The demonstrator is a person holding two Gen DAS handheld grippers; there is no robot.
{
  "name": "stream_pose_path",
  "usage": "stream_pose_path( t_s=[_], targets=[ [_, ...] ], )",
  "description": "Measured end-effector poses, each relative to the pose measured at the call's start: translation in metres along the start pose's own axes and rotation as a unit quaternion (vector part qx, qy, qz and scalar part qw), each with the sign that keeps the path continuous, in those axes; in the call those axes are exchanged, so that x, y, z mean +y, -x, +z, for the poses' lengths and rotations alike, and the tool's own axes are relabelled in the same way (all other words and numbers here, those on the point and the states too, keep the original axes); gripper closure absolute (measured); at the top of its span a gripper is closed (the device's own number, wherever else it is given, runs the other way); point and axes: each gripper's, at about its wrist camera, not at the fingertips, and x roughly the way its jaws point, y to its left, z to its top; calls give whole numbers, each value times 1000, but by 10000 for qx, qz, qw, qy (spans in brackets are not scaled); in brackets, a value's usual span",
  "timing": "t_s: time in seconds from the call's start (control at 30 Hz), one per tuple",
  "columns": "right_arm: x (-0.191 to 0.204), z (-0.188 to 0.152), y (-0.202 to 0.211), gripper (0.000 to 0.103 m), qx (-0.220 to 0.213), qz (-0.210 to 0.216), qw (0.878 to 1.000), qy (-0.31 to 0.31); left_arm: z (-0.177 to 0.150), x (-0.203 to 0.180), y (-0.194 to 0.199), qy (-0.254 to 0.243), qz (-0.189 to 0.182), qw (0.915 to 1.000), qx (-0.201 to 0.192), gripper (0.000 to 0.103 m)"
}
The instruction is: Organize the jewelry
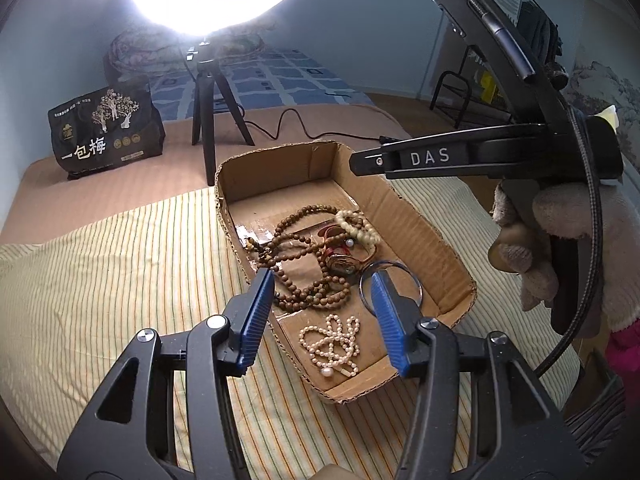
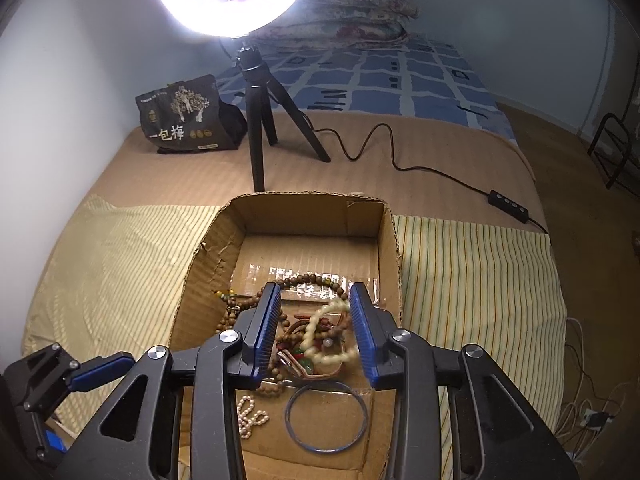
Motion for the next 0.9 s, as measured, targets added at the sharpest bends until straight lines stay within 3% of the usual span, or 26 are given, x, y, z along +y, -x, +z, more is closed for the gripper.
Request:
stream_pose_path(
  t_s=[0.33,0.9],
  targets=[
    [2,-4,17,64,-121,-46,9999,-57,-1,3,15,6,68,9999,-99,51],
    [29,-24,81,51,-617,-266,9977,118,-4,17,75,30,229,9991,-359,51]
  ],
)
